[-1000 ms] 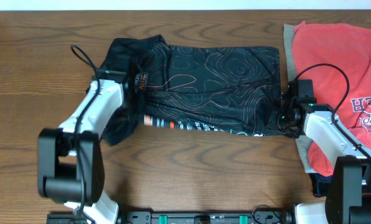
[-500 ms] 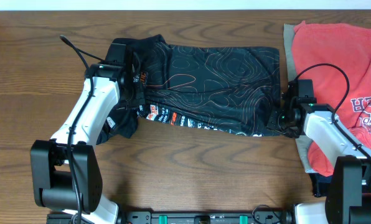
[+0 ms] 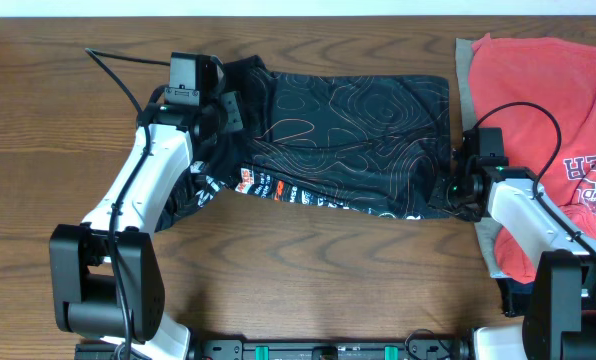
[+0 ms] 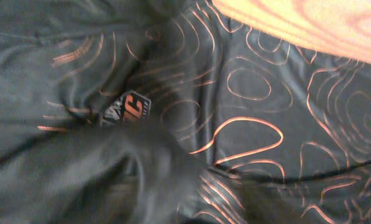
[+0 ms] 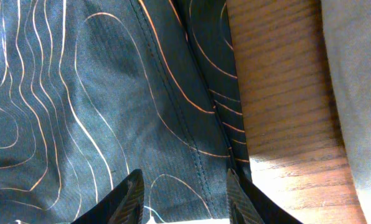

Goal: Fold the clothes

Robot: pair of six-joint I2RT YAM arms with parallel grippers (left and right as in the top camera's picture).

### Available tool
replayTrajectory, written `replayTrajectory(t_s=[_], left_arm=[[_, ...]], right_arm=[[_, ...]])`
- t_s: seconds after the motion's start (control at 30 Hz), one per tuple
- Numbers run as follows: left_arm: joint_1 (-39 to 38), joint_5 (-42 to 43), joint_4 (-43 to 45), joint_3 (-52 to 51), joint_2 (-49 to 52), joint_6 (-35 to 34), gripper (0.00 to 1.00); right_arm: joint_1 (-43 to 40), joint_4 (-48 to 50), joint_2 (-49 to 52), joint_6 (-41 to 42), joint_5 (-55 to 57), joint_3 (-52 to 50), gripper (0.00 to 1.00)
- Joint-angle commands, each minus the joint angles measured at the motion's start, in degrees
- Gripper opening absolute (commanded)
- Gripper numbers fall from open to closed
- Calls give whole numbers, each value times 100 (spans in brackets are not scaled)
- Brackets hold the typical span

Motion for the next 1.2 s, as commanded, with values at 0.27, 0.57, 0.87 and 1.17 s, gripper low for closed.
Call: replayTrajectory(t_s=[0.27,0.57,0.87,1.17], left_arm=[[144,-2212,-2916,-63,42,-542,77],[758,-2236,-2844,-750,44,-1432,77],[992,-2240,-1862,-1567,44,-1390,63],[1423,-2914,-1777,-1858,44,-1390,6]], right_arm=[[42,-26,20,-33,63,-24,42],[42,-225,20,-76,66,-24,42],[42,-269,20,-120,61,-24,43],[42,-321,20,-120,66,-24,42]])
